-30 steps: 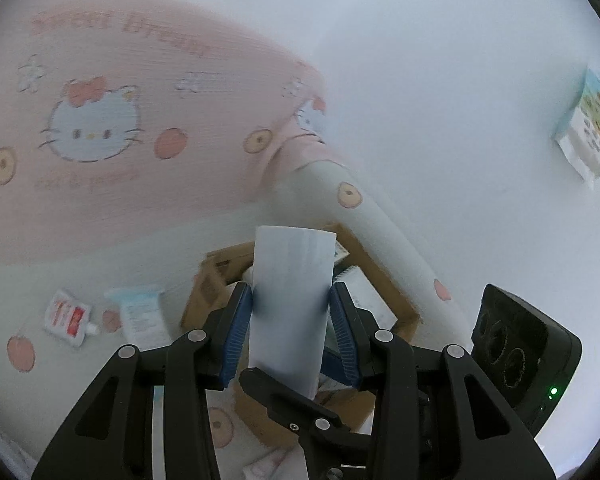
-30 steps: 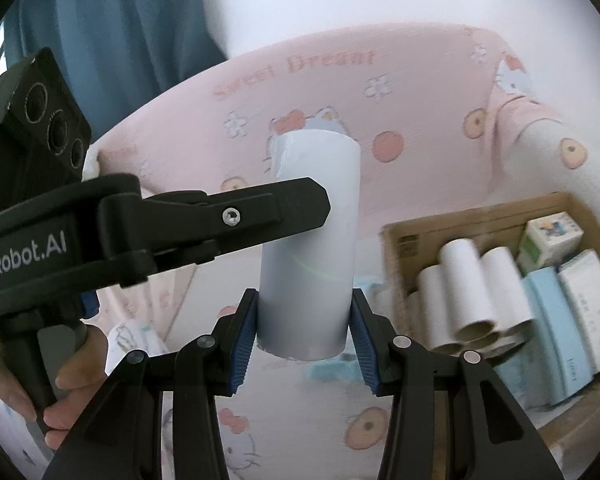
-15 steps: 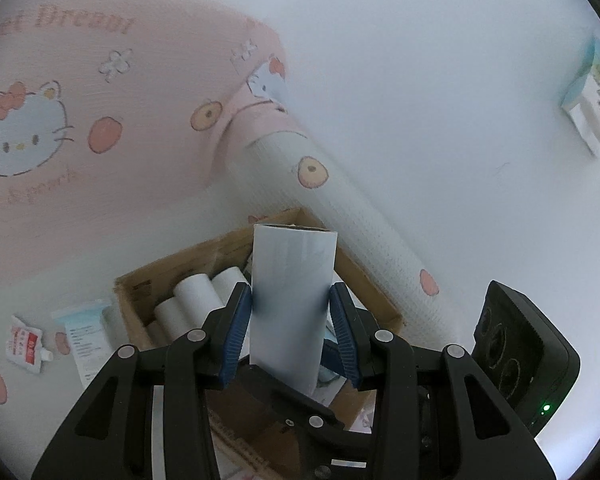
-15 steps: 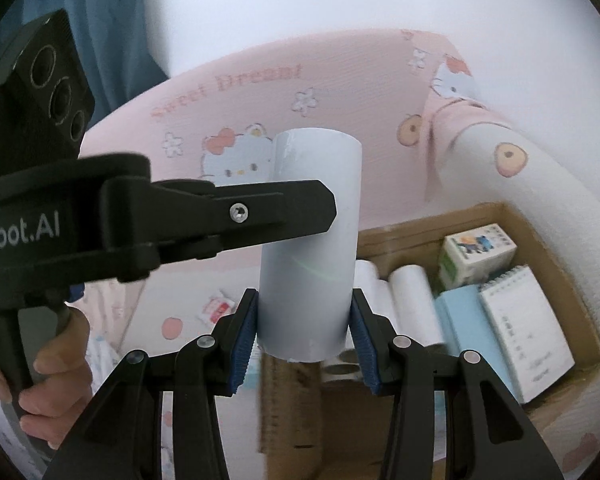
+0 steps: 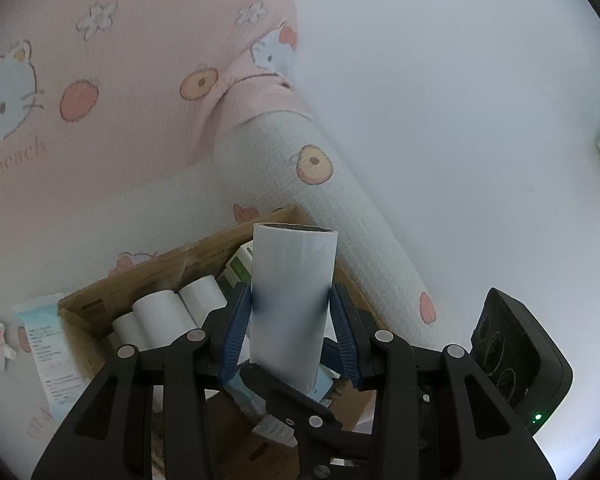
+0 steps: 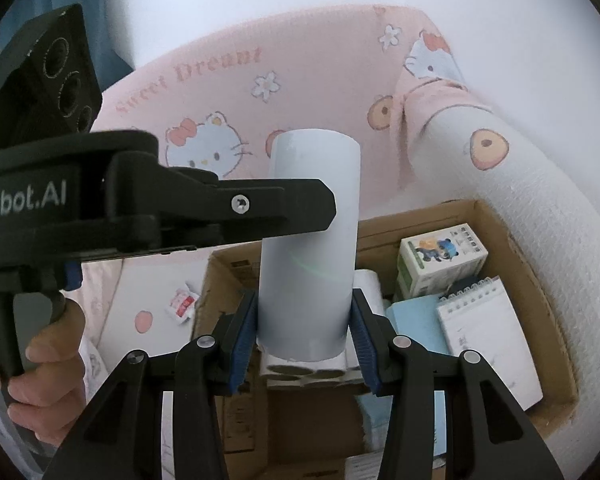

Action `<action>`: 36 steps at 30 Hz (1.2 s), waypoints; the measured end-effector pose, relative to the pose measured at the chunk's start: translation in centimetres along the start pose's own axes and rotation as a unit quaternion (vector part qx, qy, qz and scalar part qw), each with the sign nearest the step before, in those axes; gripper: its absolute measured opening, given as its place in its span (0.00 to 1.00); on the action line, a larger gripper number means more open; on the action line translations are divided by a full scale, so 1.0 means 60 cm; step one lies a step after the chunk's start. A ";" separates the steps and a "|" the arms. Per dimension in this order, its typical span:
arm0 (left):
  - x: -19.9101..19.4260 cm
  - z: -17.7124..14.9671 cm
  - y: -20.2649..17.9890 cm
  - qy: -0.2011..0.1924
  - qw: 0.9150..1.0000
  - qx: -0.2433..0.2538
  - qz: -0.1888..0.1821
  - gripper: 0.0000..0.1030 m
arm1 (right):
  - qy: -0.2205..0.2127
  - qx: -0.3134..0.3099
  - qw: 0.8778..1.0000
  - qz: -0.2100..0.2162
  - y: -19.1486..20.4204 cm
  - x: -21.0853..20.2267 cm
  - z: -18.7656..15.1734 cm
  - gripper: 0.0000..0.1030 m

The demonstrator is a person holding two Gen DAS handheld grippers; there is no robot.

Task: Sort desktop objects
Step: 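Lift the tube and carry it in the left tool over the box, then lower the tube among the rolls and open the left tool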

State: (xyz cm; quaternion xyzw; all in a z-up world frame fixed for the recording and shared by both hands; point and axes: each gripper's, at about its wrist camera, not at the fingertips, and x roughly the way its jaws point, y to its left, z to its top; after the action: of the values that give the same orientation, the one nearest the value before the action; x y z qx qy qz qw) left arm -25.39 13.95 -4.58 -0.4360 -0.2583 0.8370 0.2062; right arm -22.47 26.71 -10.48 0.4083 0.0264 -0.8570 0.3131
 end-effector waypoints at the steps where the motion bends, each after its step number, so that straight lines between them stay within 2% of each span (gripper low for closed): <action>1: 0.009 0.002 0.006 0.005 1.000 -0.007 -0.002 0.42 | 0.004 0.000 1.000 0.000 -0.003 0.002 0.002 0.41; 8: 0.059 -0.008 0.041 0.030 0.999 -0.039 0.011 0.42 | 0.056 -0.011 0.998 0.006 -0.022 0.040 0.002 0.41; 21: 0.111 -0.026 0.070 0.087 0.994 -0.029 0.057 0.42 | 0.159 -0.046 0.986 0.024 -0.040 0.114 -0.014 0.41; 24: 0.122 -0.023 0.068 0.090 0.994 -0.016 0.068 0.42 | 0.168 -0.054 0.984 0.023 -0.040 0.123 -0.015 0.41; 30: 0.125 -0.029 0.067 0.095 0.990 0.007 0.100 0.42 | 0.178 -0.033 0.982 0.047 -0.053 0.131 -0.009 0.41; 36: 0.104 -0.033 0.065 0.085 0.991 0.017 0.103 0.42 | 0.175 -0.012 0.982 0.066 -0.068 0.121 -0.004 0.41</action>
State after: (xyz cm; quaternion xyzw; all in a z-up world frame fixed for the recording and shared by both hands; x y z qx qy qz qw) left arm -27.54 14.96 -11.86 -0.5262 -0.1795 0.8181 0.1471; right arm -28.01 26.32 -16.71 0.5491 0.0638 -0.7495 0.3642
